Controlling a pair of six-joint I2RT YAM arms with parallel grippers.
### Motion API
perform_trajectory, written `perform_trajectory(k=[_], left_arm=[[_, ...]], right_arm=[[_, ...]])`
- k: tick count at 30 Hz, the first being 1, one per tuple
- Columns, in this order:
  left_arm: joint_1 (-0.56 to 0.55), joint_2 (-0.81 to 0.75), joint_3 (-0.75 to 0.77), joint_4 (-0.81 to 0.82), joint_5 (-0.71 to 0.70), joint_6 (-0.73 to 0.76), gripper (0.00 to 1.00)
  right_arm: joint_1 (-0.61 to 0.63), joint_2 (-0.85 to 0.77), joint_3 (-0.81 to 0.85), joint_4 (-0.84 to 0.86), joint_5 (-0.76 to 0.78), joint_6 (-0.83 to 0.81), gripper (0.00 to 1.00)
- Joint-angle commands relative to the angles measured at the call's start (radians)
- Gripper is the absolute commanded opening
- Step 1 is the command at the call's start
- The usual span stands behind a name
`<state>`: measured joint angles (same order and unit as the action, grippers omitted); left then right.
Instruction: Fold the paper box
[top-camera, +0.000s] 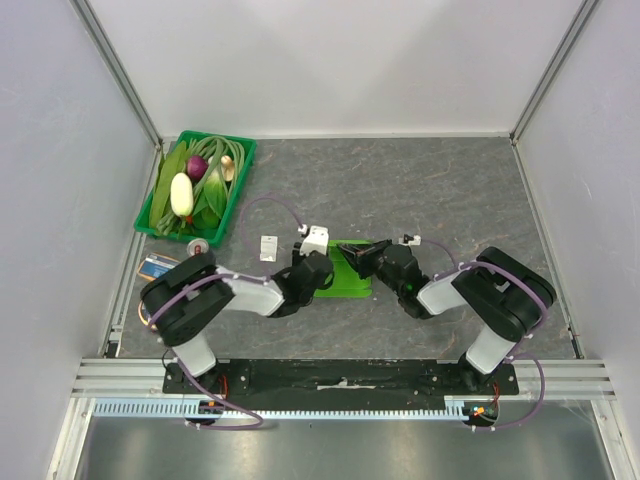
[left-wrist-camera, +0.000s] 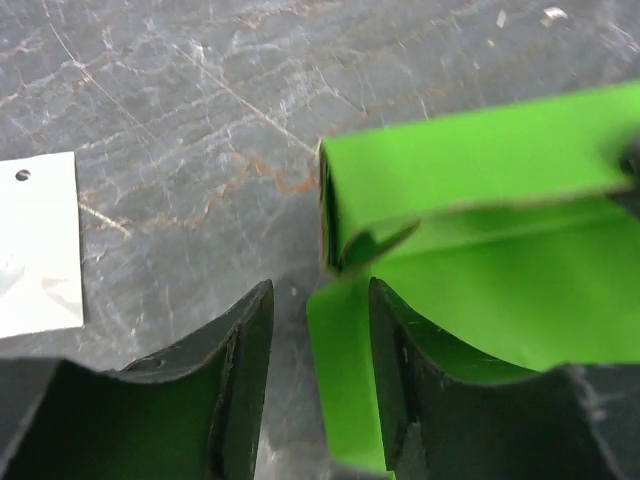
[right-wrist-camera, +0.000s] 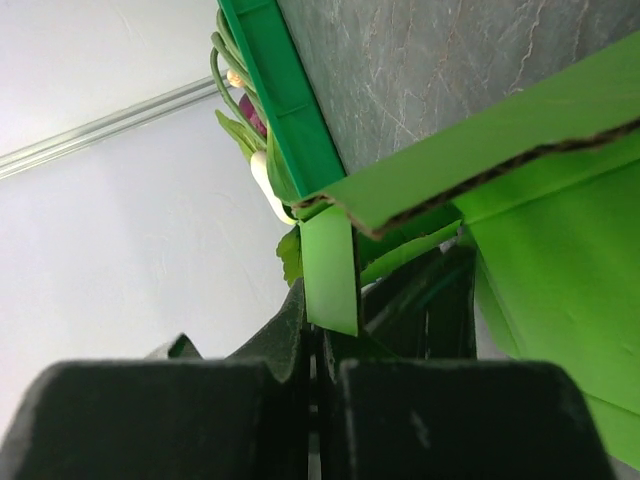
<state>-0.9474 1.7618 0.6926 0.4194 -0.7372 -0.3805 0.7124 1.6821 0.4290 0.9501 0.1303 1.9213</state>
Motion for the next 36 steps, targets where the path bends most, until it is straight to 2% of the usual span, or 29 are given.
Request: perform_trajectory(k=[1,5,6,9,11,12,14,19,23,32,36], left_arm=[[0.009,-0.214,-0.119,0.062,0.211,0.002,0.51],[0.015,-0.405,-0.247,0.084,0.240,-0.024,0.54],[0.021,-0.471,-0.301,0.096,0.251,-0.023,0.52],[0.067,-0.510,-0.343,0.131,0.317,0.009,0.42],[0.096,-0.499,-0.352,0.156,0.353,0.035,0.41],[0.104,-0.493,-0.352,0.191,0.410,0.070,0.41],[0.107,-0.454,-0.335,0.209,0.426,0.092,0.44],[0.111,-0.345,-0.269,0.298,0.409,0.160,0.44],[0.127,-0.257,-0.211,0.312,0.409,0.190,0.37],[0.150,-0.144,-0.133,0.351,0.423,0.236,0.28],[0.147,-0.122,-0.120,0.363,0.380,0.226,0.29]], right_arm=[[-0.013,0.021,-0.024,0.045,-0.034,-0.019,0.00],[-0.024,0.011,-0.026,0.026,-0.040,-0.027,0.00],[-0.027,0.008,-0.024,0.018,-0.041,-0.028,0.00],[-0.036,0.016,-0.024,0.025,-0.055,-0.024,0.00],[-0.036,0.022,-0.024,0.038,-0.061,-0.021,0.00],[-0.037,0.021,-0.024,0.038,-0.063,-0.024,0.00],[-0.037,0.022,-0.021,0.032,-0.064,-0.025,0.00],[-0.037,0.031,-0.018,0.045,-0.072,-0.024,0.00],[-0.037,0.025,-0.015,0.038,-0.072,-0.025,0.00],[-0.037,0.022,-0.010,0.026,-0.075,-0.021,0.00],[-0.028,0.028,-0.001,0.010,-0.075,-0.018,0.00]])
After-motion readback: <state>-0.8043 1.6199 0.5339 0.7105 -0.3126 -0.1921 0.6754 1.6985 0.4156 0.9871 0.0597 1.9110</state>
